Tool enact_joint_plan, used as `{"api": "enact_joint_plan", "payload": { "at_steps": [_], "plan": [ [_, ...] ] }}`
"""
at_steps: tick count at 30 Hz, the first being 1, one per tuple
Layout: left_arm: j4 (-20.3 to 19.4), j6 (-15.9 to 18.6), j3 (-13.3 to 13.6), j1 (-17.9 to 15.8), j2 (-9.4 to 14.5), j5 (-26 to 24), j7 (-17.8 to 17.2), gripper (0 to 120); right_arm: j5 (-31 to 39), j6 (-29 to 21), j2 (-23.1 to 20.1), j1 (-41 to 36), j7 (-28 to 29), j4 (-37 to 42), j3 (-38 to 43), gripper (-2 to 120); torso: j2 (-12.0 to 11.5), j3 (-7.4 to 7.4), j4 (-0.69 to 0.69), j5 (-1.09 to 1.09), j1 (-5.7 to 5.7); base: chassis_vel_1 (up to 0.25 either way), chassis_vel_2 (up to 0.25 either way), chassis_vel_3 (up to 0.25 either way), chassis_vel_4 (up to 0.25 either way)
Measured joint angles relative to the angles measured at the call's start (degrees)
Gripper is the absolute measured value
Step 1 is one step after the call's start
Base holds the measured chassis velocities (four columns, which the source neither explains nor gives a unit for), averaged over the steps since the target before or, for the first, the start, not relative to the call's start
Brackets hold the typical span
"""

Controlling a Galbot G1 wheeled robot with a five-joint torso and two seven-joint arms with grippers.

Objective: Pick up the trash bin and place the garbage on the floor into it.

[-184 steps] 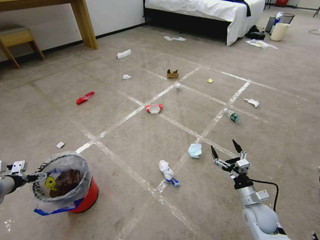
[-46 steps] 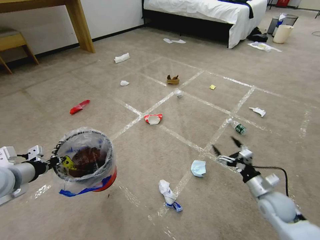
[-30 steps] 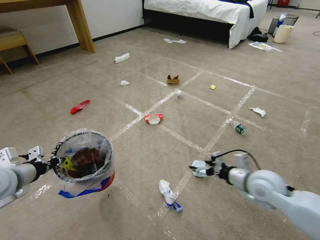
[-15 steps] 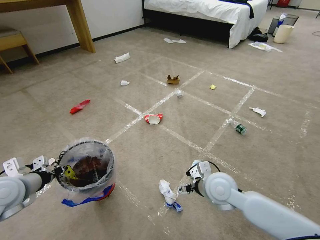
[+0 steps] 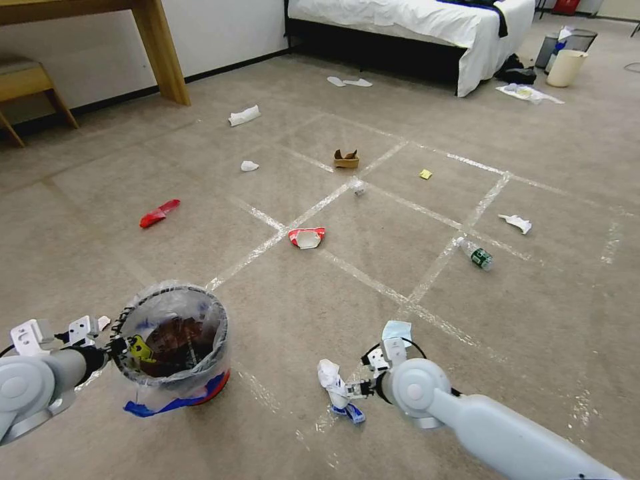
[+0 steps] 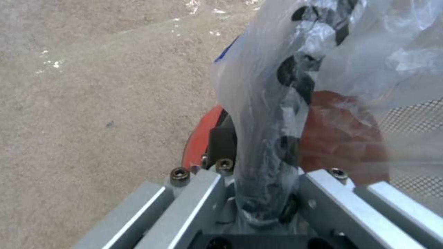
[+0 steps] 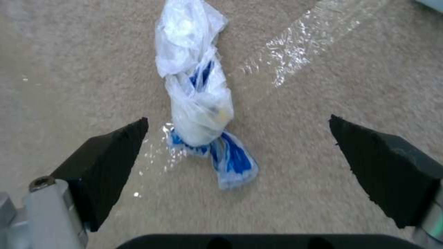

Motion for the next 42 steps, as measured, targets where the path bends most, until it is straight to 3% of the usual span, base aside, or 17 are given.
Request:
{"api": "enact_joint_plan", "payload": {
  "at_steps": [15,36,42],
  "plan": [
    [-0.63,0.0,0.0,0.66,-0.9,1.12,0.95,1,-5.92,1.43,5.65,2.15,2.0,-5.94,-6.49,100,0.0,0.0,0.0,-0.01,0.0,0.0,0.0,0.0,0.0],
    [-0.71,-0.14,0.23,0.91,-2.87,3.82,3.14,1,-8.1,2.46,13.55,5.16,2.22,-15.41,-10.41,100,0.0,0.0,0.0,0.0,0.0,0.0,0.0,0.0,0.0],
    [-0.51,-0.21,0.5,0.93,-3.2,4.57,3.78,1,-9.71,3.21,13.45,4.94,1.63,-17.25,-9.94,100,0.0,0.0,-0.01,0.0,0.0,0.0,0.0,0.0,0.0]
  ]
}}
